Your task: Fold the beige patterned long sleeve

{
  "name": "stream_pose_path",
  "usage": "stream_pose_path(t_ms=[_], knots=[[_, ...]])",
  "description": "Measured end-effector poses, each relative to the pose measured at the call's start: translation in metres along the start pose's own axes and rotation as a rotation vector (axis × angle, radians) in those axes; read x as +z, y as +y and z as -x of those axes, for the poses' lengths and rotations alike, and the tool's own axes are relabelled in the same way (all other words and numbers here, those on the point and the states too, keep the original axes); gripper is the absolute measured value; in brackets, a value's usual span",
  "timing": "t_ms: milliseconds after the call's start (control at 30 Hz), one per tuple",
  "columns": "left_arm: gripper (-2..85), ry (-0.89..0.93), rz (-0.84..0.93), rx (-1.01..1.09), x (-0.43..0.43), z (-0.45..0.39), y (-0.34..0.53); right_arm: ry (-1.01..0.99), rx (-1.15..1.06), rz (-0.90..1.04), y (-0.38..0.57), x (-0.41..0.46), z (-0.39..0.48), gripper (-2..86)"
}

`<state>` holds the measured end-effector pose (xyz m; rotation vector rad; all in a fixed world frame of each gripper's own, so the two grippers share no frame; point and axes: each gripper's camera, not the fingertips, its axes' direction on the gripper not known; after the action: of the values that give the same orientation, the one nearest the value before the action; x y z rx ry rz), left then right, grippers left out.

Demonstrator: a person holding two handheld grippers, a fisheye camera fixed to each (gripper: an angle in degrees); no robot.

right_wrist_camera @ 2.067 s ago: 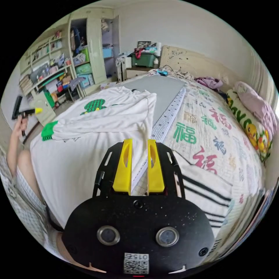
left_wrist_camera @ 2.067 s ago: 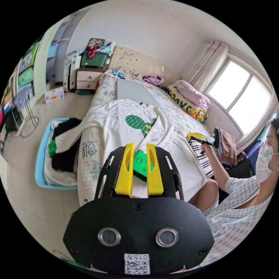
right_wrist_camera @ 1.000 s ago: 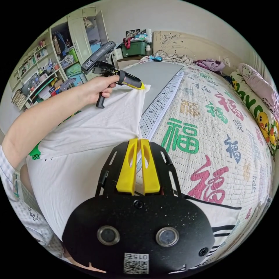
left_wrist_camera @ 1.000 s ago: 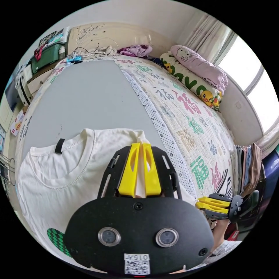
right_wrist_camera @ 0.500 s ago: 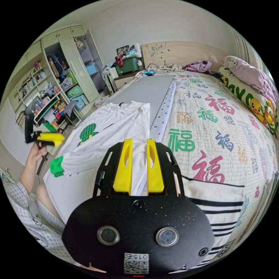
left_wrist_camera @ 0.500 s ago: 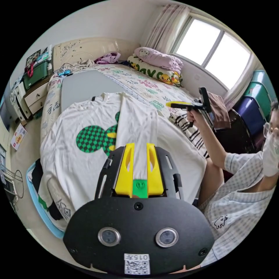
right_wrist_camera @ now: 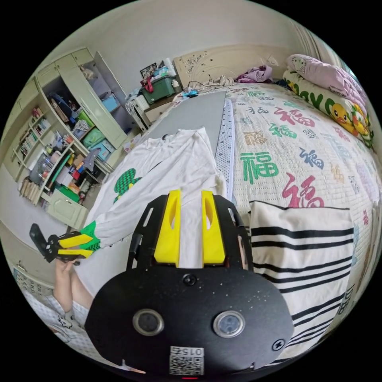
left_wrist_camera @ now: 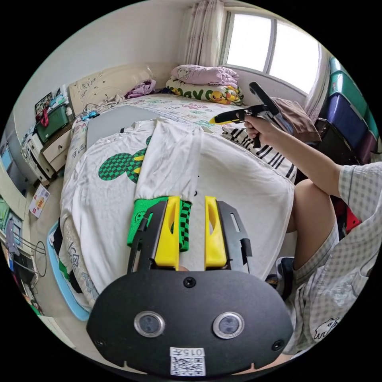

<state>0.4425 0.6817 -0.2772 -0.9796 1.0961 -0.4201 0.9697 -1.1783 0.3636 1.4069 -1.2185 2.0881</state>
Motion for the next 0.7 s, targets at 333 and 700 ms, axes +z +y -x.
stream_pose_path(t_ms=[333,700], knots=[[7.1,-0.061,0.098,0.051,0.012,-0.008,-0.029,0.094,-0.028,0.059,-0.023,0.057,0.014,6.9],[1.8,-0.004,0.113,0.094,-0.035,0.007,-0.032,0.218,-0.112,0.081,-0.021,0.064,0.04,1.2]])
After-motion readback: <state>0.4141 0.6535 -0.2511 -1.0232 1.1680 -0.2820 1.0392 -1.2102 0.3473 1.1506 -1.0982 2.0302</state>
